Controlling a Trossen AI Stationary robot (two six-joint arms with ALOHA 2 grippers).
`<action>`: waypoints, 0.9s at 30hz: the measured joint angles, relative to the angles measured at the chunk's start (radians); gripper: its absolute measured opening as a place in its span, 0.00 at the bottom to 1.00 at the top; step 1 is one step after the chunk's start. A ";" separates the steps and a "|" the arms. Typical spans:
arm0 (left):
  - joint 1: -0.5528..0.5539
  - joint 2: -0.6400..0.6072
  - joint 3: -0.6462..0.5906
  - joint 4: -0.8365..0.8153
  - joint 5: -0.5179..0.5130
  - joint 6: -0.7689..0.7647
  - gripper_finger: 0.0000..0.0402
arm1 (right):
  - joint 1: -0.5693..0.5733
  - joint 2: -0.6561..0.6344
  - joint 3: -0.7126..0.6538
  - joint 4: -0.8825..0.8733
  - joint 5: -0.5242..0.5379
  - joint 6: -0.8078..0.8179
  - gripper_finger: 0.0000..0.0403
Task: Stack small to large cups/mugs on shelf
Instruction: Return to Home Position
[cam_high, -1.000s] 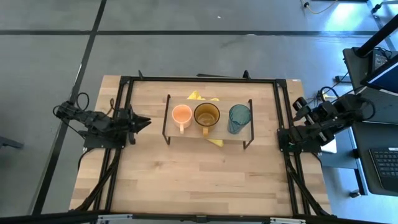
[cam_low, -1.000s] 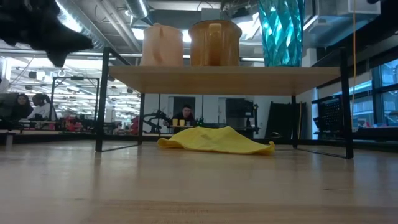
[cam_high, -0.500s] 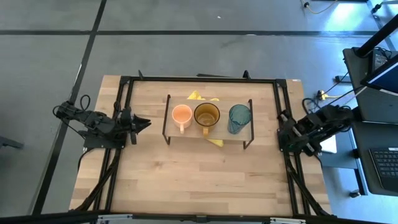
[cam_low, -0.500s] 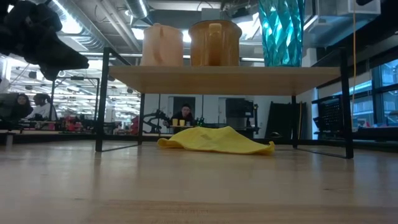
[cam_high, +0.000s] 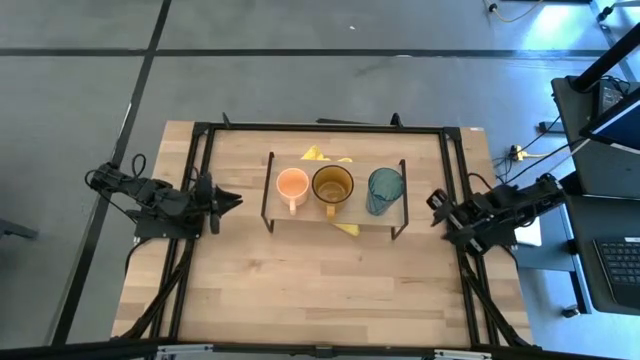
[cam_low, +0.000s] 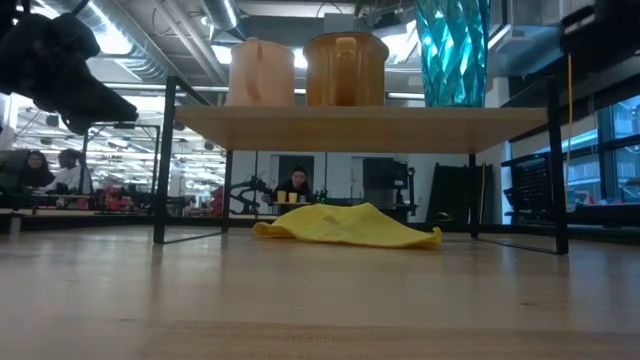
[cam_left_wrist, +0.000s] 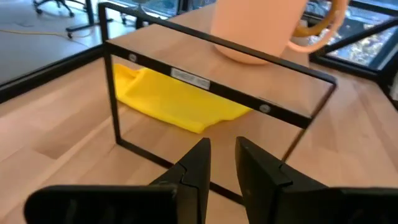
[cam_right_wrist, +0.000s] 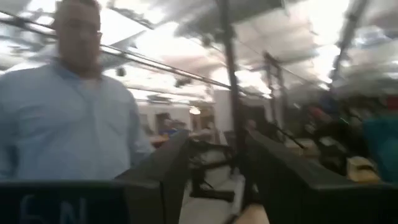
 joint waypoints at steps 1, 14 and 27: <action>0.000 0.000 0.000 0.001 0.010 0.004 0.17 | 0.000 0.001 0.001 -0.018 0.031 0.003 0.42; 0.000 0.001 0.000 -0.005 0.056 0.007 0.17 | 0.002 0.027 0.008 -0.450 0.049 -0.097 0.42; 0.000 0.000 0.000 -0.003 0.056 0.008 0.17 | 0.002 0.030 0.009 -0.460 0.056 -0.099 0.42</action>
